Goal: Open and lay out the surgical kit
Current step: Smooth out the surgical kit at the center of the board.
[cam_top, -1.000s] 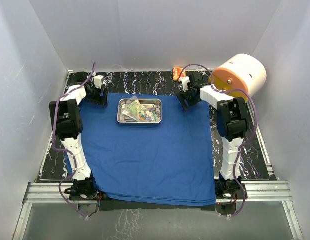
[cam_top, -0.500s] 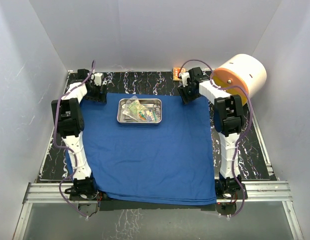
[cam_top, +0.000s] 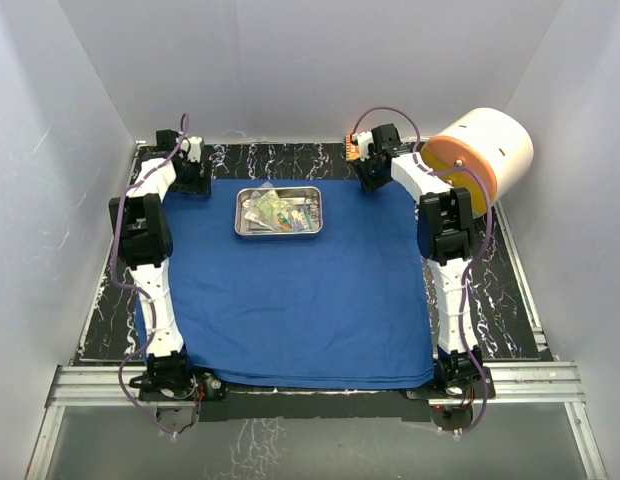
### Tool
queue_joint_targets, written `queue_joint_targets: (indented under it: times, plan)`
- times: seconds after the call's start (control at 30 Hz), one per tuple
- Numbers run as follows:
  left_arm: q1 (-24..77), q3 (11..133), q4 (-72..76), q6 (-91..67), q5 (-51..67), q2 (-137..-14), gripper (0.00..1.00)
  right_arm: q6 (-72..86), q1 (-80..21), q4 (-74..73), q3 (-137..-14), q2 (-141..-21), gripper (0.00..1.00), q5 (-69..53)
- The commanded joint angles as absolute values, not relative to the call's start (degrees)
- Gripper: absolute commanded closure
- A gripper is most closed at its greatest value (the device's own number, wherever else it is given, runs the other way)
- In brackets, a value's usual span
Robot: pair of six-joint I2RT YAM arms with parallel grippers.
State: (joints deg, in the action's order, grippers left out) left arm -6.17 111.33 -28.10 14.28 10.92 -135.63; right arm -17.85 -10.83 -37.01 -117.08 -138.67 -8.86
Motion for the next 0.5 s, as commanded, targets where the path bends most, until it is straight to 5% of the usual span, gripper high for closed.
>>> queue_joint_targets:
  times: [0.0, 0.47]
  plan:
    - [-6.59, 113.26, -32.16, 13.0, 9.31, -142.17, 0.24, -20.3, -9.87, -38.24, -118.24, -147.68, 0.67, -0.22]
    - [-6.42, 127.07, -35.57, 14.58, 7.48, -151.2, 0.24, -20.53, -9.58, -37.01, -125.28, -151.76, 0.71, 4.98]
